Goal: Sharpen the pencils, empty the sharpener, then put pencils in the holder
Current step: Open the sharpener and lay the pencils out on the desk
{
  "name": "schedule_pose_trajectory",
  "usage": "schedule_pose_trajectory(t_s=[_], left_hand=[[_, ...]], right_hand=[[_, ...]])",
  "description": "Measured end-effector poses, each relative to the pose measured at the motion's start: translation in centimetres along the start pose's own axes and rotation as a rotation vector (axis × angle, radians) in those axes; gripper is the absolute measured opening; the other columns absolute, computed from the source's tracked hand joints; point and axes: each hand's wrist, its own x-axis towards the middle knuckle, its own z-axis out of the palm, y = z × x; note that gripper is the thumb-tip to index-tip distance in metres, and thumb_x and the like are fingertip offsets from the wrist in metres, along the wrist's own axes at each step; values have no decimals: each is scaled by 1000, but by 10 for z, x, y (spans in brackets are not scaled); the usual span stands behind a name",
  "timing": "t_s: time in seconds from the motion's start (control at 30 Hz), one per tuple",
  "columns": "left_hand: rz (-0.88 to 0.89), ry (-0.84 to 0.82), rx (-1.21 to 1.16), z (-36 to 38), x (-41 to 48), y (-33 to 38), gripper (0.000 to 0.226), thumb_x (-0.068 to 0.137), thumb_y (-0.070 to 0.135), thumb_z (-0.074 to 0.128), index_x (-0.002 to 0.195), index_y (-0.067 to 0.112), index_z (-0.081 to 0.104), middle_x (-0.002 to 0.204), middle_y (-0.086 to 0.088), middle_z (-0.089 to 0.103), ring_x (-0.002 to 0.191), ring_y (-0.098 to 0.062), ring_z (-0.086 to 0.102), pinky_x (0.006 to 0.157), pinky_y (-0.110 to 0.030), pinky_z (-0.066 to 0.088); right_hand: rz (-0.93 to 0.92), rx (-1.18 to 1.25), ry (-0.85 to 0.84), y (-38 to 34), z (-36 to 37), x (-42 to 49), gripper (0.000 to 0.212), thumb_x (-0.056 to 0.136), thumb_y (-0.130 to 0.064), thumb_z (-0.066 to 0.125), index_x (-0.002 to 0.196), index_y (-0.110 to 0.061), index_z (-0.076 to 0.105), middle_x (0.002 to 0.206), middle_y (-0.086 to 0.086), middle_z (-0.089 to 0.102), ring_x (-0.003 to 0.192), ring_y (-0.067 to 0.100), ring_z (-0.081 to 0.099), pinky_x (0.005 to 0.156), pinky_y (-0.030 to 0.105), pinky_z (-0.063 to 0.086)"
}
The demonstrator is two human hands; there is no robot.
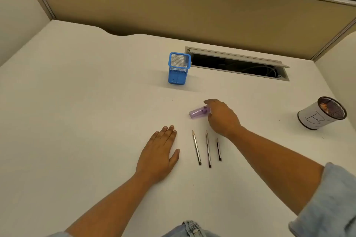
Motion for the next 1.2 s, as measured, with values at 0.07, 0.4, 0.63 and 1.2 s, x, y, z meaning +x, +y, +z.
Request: schedule_pose_trajectory(t_s=[0.07, 0.4, 0.63, 1.2], left_hand=[[4, 21, 9, -1, 1, -2, 62, 98, 47, 32, 152, 20, 22, 161, 6, 18, 149, -9, 12, 119, -28, 4], [18, 31, -20, 0, 0, -2, 61, 97, 46, 31, 152, 18, 25, 161, 5, 19, 149, -10, 13, 119, -30, 5], [-20, -21, -149, -7, 3, -1, 65, 94, 50, 29, 152, 20, 22, 159, 10, 11, 149, -11, 12, 121, -32, 8], [147, 139, -330, -44, -25, 79, 47, 95, 27, 54, 140, 25, 39, 139, 0, 58, 129, -13, 49, 112, -31, 36]], right_hand=[[-7, -39, -16, -3, 0, 8, 52, 91, -6, 53, 142, -16, 48, 143, 8, 52, 127, 29, 50, 105, 38, 42], [16, -84, -60, -3, 5, 18, 31, 92, -13, 55, 122, -17, 63, 115, 9, 67, 100, 28, 63, 84, 37, 53], [6, 184, 53, -15, -15, -7, 28, 88, -18, 65, 116, -15, 65, 111, 5, 65, 88, 17, 64, 78, 24, 53], [68, 670, 41, -57, -24, -143, 9, 90, -31, 67, 97, -37, 67, 90, -16, 73, 80, 5, 69, 70, 16, 56]])
